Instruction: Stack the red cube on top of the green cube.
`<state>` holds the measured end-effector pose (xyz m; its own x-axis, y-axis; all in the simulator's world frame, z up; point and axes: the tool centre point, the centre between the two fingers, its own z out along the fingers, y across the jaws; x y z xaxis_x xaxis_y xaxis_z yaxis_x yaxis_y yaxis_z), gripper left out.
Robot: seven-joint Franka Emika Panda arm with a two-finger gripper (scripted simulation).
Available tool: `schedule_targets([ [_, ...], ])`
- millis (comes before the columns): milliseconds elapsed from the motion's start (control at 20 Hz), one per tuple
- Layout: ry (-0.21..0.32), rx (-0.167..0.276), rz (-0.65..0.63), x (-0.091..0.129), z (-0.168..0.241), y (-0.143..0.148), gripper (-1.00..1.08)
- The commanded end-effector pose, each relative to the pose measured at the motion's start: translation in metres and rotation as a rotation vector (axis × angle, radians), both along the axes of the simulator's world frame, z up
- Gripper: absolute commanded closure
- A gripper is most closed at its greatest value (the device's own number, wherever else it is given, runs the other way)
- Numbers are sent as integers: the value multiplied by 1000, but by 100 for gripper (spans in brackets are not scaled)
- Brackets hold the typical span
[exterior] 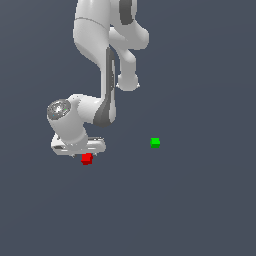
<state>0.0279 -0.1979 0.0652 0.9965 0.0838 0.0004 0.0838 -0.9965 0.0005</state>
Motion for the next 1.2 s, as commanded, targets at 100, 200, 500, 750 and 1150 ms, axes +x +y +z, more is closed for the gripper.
schedule_targets([
  [100, 1, 0, 0, -1, -18, 0, -92],
  [200, 1, 0, 1, -1, -30, 0, -92],
  [500, 0, 1, 1, 0, -45, 0, -92],
  [750, 0, 1, 1, 1, -45, 0, 108],
  [1150, 0, 1, 1, 1, -45, 0, 108],
])
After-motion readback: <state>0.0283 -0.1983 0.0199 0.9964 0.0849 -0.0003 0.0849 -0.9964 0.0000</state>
